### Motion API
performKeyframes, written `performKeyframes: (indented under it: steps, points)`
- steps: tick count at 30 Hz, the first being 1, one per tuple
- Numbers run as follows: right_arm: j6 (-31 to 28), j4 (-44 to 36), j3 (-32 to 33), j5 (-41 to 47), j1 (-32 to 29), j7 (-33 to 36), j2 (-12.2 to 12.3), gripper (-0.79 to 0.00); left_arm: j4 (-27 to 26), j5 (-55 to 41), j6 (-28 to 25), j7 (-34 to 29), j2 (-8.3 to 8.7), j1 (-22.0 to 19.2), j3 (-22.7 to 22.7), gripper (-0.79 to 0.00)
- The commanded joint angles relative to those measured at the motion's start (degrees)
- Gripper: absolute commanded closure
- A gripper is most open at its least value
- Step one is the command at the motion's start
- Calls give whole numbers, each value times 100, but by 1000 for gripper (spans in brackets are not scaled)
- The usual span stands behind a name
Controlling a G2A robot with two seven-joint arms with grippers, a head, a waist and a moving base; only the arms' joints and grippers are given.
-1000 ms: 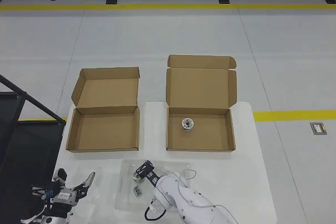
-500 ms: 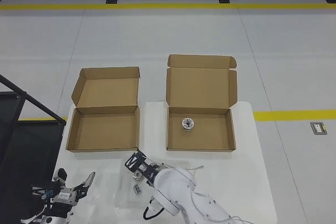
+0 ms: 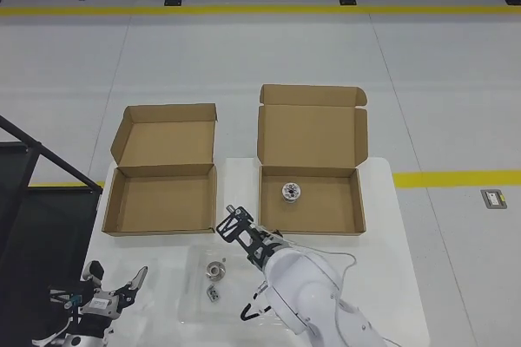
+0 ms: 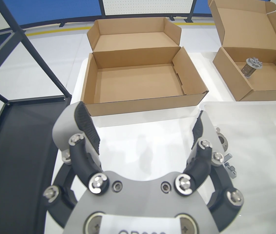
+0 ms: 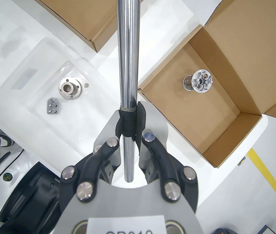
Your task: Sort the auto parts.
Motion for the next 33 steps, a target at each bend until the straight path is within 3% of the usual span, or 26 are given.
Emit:
performKeyframes:
  steps: [1, 4, 8, 12, 19, 28, 31, 33]
  points:
    - [283, 202, 264, -46, 52, -192, 0, 0, 0, 0, 0, 0, 0, 0, 0, -785]
    - [561, 405, 686, -219, 213, -425, 16, 0, 0, 0, 0, 0, 0, 0, 0, -785]
    - [116, 710, 1293, -85, 397, -891, 86, 0, 0, 0, 0, 0, 0, 0, 0, -785]
    - [-398, 1546, 1852, 96, 779, -1014, 158, 0, 0, 0, 0, 0, 0, 0, 0, -785]
    - [-932, 3596, 2060, 392, 1813, -979, 164, 0, 0, 0, 0, 0, 0, 0, 0, -785]
    - [-900, 3691, 2076, 400, 1863, -978, 164, 0, 0, 0, 0, 0, 0, 0, 0, -785]
    - [-1061, 3751, 1897, 95, 1784, -1483, 175, 0, 0, 0, 0, 0, 0, 0, 0, -785]
    - [-1552, 3943, 1805, -3, 1782, -2111, 200, 0, 0, 0, 0, 0, 0, 0, 0, -785]
